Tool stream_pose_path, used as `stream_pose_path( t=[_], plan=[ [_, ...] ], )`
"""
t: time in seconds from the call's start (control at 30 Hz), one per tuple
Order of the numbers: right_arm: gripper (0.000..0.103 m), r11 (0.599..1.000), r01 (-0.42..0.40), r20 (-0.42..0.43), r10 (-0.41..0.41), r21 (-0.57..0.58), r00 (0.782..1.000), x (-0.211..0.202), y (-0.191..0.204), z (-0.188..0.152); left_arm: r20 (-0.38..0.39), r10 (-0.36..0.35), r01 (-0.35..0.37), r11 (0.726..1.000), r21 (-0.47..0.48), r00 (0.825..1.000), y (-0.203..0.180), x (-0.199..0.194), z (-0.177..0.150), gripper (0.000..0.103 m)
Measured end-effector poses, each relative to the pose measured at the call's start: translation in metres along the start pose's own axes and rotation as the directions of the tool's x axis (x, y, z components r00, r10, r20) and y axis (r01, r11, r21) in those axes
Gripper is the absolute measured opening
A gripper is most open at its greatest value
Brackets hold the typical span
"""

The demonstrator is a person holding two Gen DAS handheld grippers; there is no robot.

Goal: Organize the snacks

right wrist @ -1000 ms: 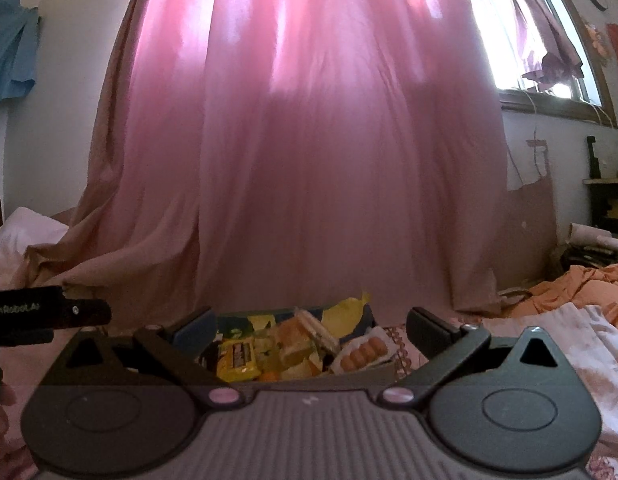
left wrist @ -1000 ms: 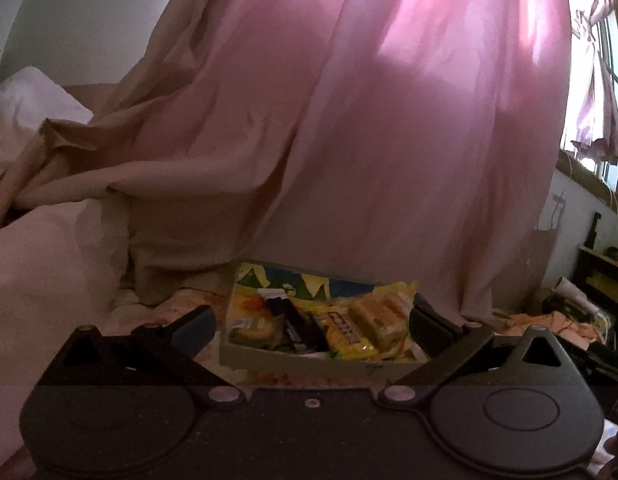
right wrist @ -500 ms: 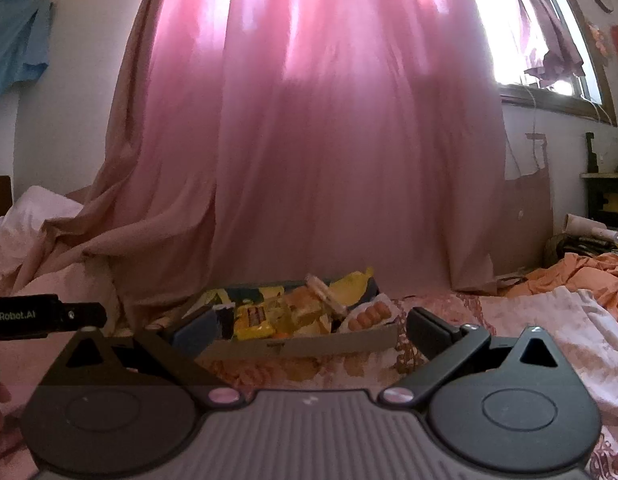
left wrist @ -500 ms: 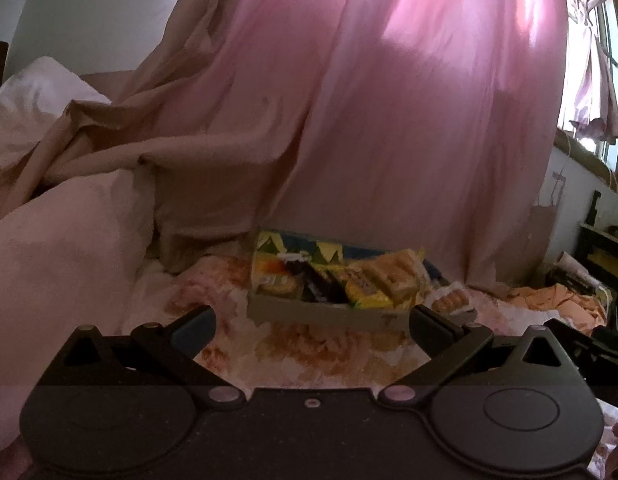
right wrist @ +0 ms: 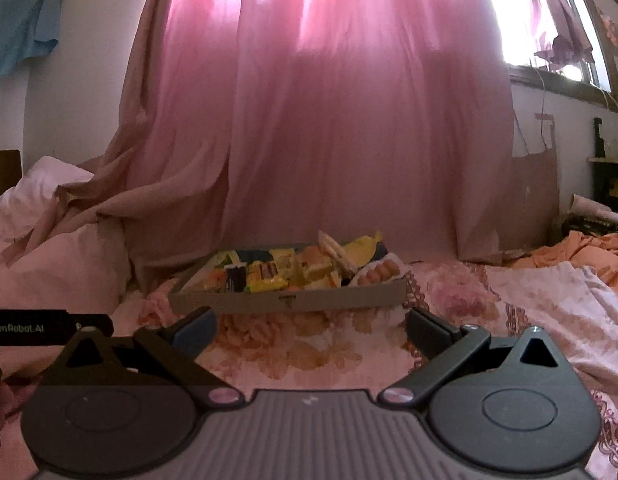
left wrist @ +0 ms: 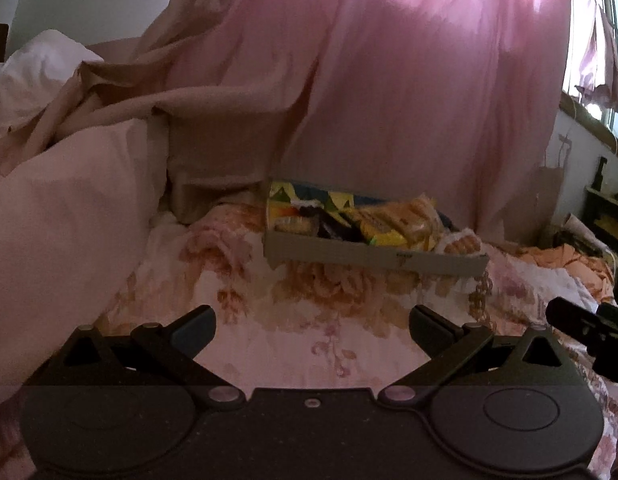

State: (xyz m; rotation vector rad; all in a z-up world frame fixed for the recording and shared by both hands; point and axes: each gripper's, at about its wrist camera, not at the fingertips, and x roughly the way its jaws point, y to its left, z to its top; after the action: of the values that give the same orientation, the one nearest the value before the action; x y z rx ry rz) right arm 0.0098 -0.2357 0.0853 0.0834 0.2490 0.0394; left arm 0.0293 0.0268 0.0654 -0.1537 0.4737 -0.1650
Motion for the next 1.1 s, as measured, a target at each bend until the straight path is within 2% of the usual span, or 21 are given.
stream_pose_path(
  t=[0.63,1.1],
  plan=[
    [0.103,1.000,0.005,-0.088,-0.005,-0.007,0.996,0.013,0.002,-0.024,-0.076,0.009,-0.009,1.000,0.011,0.997,0.006,0.020,-0.021,0.102],
    [0.103,1.000,0.010,-0.138,-0.010,-0.003,0.990,0.024,0.003,-0.039,-0.096,0.020,-0.017,0.999,0.029,0.995,0.007,0.030,-0.027,0.102]
  ],
)
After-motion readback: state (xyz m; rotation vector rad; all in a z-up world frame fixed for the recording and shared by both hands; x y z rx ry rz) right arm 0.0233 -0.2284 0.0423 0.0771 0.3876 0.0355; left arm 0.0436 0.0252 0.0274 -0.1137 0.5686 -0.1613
